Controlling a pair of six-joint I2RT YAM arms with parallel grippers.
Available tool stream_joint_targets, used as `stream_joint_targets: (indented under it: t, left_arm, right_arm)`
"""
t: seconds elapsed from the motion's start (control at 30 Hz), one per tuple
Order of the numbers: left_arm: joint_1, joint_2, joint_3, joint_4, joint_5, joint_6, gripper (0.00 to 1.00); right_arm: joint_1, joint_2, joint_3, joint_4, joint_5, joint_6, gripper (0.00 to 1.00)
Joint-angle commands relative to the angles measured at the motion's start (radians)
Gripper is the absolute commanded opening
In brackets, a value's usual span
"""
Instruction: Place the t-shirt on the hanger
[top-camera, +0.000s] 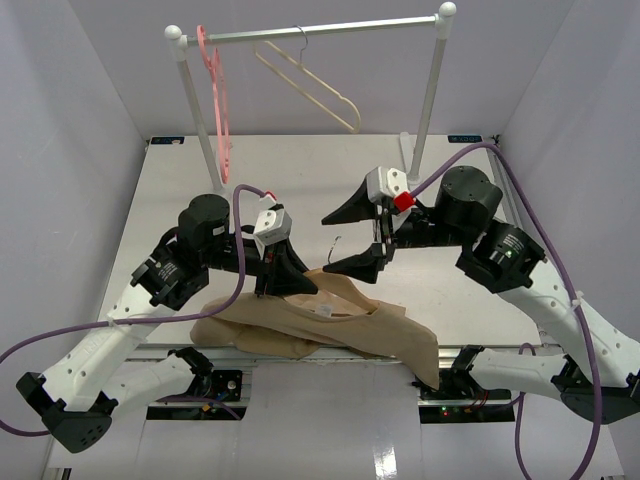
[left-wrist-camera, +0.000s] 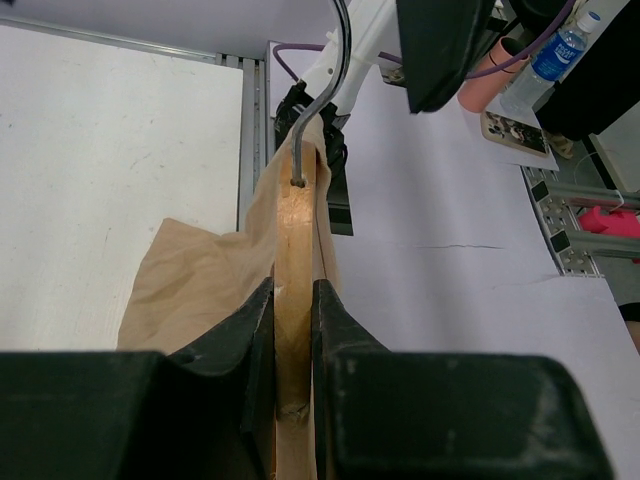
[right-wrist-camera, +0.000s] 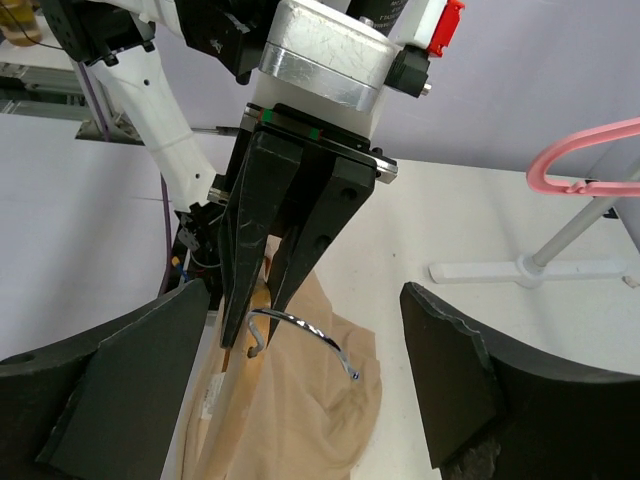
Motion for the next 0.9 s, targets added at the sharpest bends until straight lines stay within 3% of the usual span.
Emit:
stream_joint_targets:
  t: [0.0,0.1,0.23,0.4,0.87]
  left_arm:
    - [-0.002,-0.026,0.005,0.025,0.029,0.002,0.00]
    - [-0.002,-0.024,0.006,0.024,0.016,-0.002,0.00]
    - [-0.002,-0.032,0.006,0.023,-0.038,-0.011,0.00]
    - [-0.002,-0.036,0.019,0.024,-0.135,-0.024,0.00]
    - [-0.002,0.018,0.029,0.073,-0.356,-0.126,0.00]
  right_arm:
    - [0.003,-0.018,-0.010,0.098,-0.049,0.012,0.79]
    - [0.003,-0.037,-0.040,0.119,-0.004,0.051,0.83]
    - [0.003,-0.075,-0.093,0.182,0.208,0.176,0.89]
    - [0.005,-0.125,-0.172,0.283,0.357,0.334,0.95]
    - [0.012,-0.052,-0.196,0.351,0.545,0.471,0.84]
